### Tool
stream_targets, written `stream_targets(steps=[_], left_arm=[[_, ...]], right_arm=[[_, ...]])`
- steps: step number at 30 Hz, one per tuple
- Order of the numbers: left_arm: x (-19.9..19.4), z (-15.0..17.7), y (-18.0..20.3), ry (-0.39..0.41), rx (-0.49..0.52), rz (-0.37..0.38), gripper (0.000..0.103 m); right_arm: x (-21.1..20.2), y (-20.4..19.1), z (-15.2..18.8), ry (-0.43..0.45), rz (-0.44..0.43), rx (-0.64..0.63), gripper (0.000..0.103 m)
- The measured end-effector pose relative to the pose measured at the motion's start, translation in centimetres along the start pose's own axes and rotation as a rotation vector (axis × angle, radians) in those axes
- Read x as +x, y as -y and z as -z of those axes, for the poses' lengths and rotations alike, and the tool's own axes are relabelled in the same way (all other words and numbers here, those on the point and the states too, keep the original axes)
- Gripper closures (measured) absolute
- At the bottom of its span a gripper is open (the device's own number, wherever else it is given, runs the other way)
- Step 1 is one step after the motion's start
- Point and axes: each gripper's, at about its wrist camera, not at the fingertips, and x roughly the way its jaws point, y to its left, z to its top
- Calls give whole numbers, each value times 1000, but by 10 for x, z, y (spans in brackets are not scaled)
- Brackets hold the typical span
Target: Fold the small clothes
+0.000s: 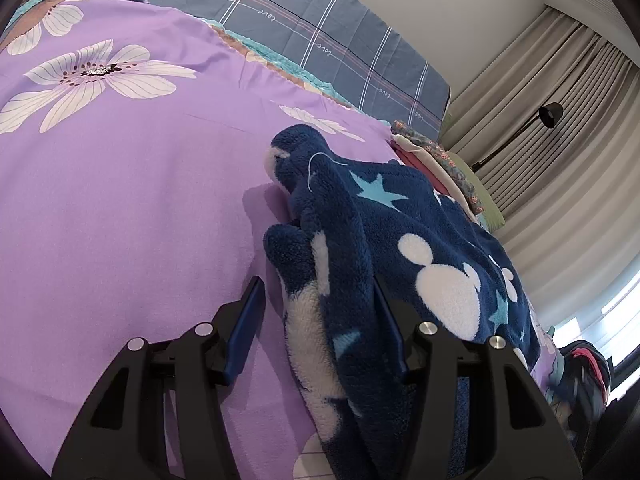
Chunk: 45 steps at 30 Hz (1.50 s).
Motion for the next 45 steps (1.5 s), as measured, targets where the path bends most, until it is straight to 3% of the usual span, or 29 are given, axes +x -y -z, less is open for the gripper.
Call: stream_targets(steps=[3, 7, 12, 17, 18, 20, 22, 23, 24, 25, 27, 30, 37, 41, 45], left_arm=[[-1, 0, 0, 1, -2, 2, 48], [-1, 0, -1, 1, -1, 2, 48], [-1, 1, -1, 1, -2, 2, 48], [-1, 2, -2, 0, -11, 14, 48], [-1, 2, -2, 0, -13, 17, 48], [0, 2, -2, -1, -18, 23, 48], [1, 0, -3, -1, -26, 29, 48], [2, -2, -2, -1, -33, 27, 53], [3, -3, -3, -2, -43, 36, 70], [3, -3, -3, -9, -57, 66, 75], [0, -5, 4, -1, -61, 56, 79], [-10, -12, 29, 25, -10, 35, 80], [-28, -40, 126, 71, 160, 33, 80], [-16, -50, 191, 72, 245, 31, 80], [16, -55, 247, 42, 316, 21, 79]], right_arm=[[1, -53, 5, 23, -42, -195, 44], [8, -92, 4, 43, -76, -321, 38], [49, -120, 3, -59, 27, -459, 35], [61, -134, -7, -13, 88, -513, 35], [61, -137, -7, -1, 104, -522, 36], [60, -142, -4, 30, 127, -544, 58], [63, -148, -1, 58, 155, -577, 73], [65, -148, -2, 60, 158, -578, 77], [64, -146, -4, 64, 151, -567, 78], [61, -142, -7, 69, 136, -542, 80], [55, -127, -17, 68, 87, -458, 81], [37, -97, -32, 86, 34, -309, 82], [-17, -34, -45, 187, 48, -96, 83], [-45, 35, -44, 224, 2, 138, 83], [-67, 92, -30, 244, -5, 295, 83]])
